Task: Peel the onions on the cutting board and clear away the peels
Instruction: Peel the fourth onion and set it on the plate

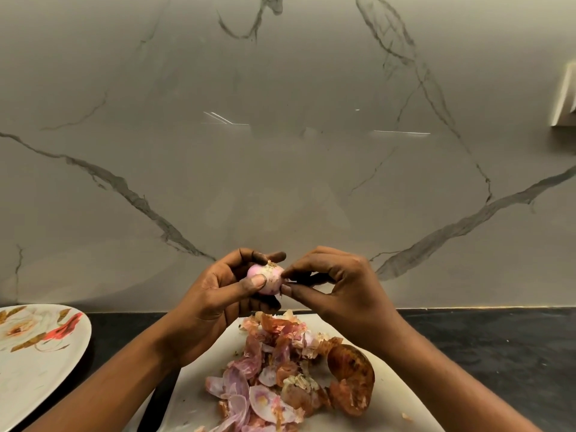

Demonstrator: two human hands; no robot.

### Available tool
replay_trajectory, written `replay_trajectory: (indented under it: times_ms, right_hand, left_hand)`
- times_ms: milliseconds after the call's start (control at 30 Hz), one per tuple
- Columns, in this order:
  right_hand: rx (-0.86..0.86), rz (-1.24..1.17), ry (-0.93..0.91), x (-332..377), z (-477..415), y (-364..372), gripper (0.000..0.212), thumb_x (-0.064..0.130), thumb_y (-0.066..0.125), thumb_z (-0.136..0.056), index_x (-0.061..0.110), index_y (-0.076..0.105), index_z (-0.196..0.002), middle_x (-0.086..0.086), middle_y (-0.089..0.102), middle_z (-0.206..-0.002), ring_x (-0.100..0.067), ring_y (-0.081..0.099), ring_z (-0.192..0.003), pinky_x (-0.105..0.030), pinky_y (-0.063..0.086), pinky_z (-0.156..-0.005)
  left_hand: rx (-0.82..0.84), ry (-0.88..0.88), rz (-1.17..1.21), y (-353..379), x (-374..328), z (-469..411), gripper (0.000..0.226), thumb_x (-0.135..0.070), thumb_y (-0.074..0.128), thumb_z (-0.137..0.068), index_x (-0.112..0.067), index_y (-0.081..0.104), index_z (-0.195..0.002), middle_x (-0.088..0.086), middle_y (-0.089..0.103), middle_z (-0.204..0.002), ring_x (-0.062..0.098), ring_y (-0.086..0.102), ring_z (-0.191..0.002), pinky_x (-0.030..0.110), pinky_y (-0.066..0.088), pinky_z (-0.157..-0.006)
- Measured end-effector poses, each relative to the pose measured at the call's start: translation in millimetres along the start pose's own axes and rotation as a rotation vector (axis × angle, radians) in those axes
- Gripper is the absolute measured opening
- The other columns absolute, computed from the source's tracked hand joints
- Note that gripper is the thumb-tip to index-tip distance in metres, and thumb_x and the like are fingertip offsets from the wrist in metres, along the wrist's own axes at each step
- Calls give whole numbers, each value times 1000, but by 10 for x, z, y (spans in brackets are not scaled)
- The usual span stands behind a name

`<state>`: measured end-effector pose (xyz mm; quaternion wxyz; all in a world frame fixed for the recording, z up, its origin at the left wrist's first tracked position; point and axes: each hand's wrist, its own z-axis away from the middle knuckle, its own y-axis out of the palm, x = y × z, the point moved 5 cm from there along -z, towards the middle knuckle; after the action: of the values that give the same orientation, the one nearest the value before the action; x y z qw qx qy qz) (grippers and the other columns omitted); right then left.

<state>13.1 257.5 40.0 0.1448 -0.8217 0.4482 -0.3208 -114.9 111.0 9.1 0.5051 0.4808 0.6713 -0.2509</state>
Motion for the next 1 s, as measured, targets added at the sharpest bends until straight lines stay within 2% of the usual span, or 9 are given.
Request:
replay_trajectory:
  times_ms: [67, 167, 333, 567, 700, 800, 900, 967, 1000]
  right_hand:
    - [9, -13, 16, -3, 0, 6, 23, 17, 84, -89, 19, 81, -112, 11, 75, -103, -6, 72, -97, -20, 61, -83]
    - [18, -29, 34, -26, 11, 10, 20, 16, 84, -90, 19, 83, -109, 12, 76, -102, -6, 73, -97, -19, 61, -82]
    - [2, -19, 5, -3, 22, 23, 14, 15, 83, -90, 18, 84, -104, 13, 76, -98, -6, 73, -93, -16, 58, -77]
    - [-3, -31, -3, -15, 19, 28, 21, 15, 82, -91, 19, 82, -112, 13, 74, -103, -5, 72, -98, -18, 59, -82]
    - [-9, -15, -28, -6, 34, 33, 16, 13, 82, -92, 17, 84, -107, 12, 76, -102, -5, 73, -94, -16, 57, -79]
    - [-2, 4, -40, -10, 27, 44, 17, 13, 81, -94, 16, 83, -110, 10, 75, -103, -7, 72, -94, -16, 57, -78]
    - [25, -2, -26, -17, 25, 48, 18, 12, 78, -95, 16, 81, -112, 10, 73, -103, -9, 71, -96, -17, 56, -79]
    - [35, 2, -7, -30, 17, 28, 16, 12, 78, -95, 16, 81, -110, 10, 73, -102, -9, 70, -96, -16, 55, -80]
    - [32, 8, 2, -38, 11, 11, 15, 12, 78, -95, 17, 81, -109, 10, 73, -101, -9, 70, -96, -17, 56, -81]
  left_hand:
    - [6, -9, 4, 13, -3, 9, 42, -29, 86, -81, -14, 69, -116, 13, 64, -143, 41, 70, -97, 37, 65, -82]
    - [31, -16, -5, 23, 2, 11, 49, -37, 94, -74, -18, 72, -113, 11, 63, -145, 40, 70, -99, 37, 64, -82]
    - [5, 0, -15, -4, 10, 6, 51, -33, 90, -78, -13, 67, -119, 12, 62, -147, 40, 71, -95, 38, 64, -82]
    - [-7, 14, -25, -4, 1, 2, 63, -28, 85, -79, -1, 56, -128, 11, 63, -145, 35, 73, -93, 36, 63, -79]
    - [-16, 12, -27, -3, -2, 3, 78, -40, 96, -70, -3, 58, -127, 12, 63, -145, 37, 72, -90, 34, 63, -77]
    - [-19, 4, -22, 3, -10, 6, 82, -41, 97, -69, -2, 56, -129, 13, 63, -145, 38, 71, -89, 34, 63, -75]
    - [-10, -6, 60, 17, -15, 1, 78, -35, 97, -70, -3, 56, -127, 17, 63, -144, 39, 72, -87, 35, 64, -74]
    - [-14, -12, 142, 22, -19, 0, 61, -24, 89, -78, -4, 54, -124, 21, 64, -142, 39, 72, -83, 38, 65, -72]
    - [-18, -14, 172, 19, -27, 2, 49, -19, 79, -84, -5, 53, -123, 23, 64, -141, 40, 71, -81, 39, 65, -72]
